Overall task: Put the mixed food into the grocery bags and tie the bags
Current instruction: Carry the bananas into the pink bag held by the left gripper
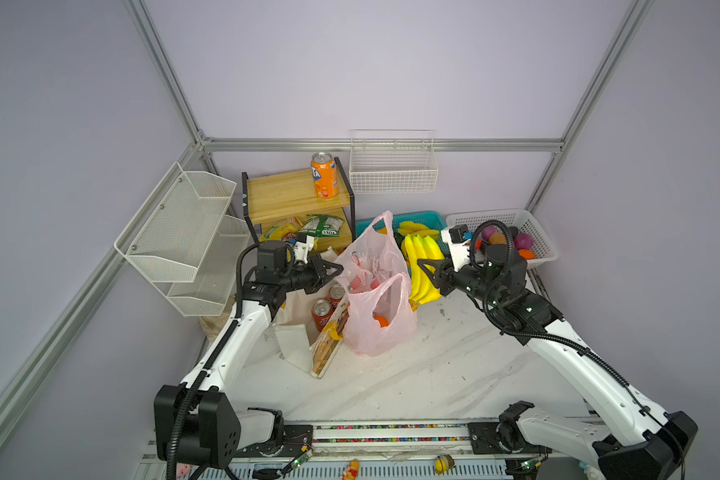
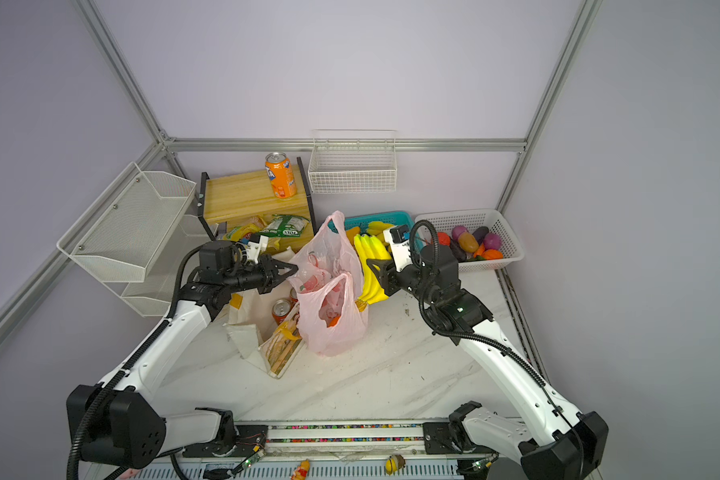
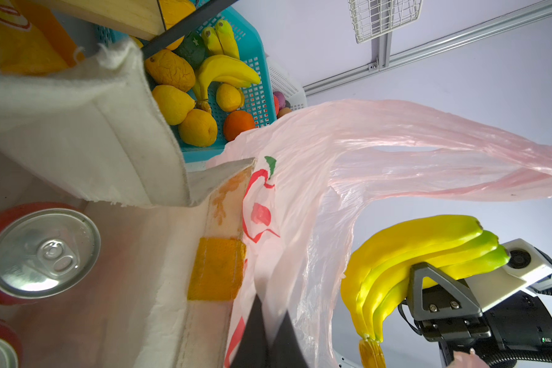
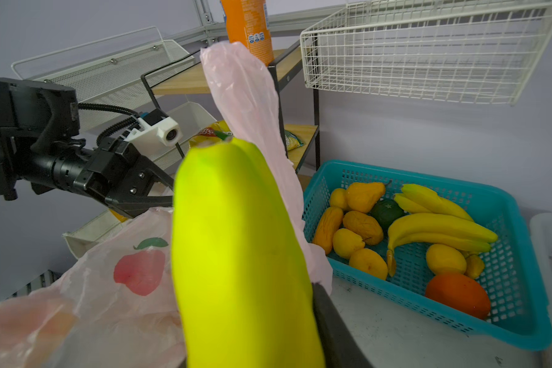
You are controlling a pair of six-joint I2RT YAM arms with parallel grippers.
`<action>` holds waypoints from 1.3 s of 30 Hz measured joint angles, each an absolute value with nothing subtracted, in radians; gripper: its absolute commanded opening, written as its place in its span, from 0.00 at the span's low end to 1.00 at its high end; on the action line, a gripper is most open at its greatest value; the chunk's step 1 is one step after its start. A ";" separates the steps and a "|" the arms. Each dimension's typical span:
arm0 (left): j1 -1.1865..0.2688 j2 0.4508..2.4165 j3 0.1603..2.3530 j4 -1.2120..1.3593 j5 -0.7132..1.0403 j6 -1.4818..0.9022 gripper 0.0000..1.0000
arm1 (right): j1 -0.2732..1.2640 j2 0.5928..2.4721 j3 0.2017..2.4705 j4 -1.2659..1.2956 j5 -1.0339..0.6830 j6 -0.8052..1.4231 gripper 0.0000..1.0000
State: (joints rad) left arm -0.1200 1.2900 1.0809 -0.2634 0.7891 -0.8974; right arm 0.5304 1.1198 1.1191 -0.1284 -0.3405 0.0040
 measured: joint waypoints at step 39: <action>-0.140 1.290 1.081 -0.263 0.791 -0.893 0.00 | 0.694 1.454 1.266 -0.021 -0.410 -0.064 0.21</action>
State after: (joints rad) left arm -0.1398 1.2903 1.0809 -0.2630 0.7906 -0.8928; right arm 0.6945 1.4544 1.2655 -0.0208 -0.4099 -0.0643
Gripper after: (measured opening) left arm 0.047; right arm 0.355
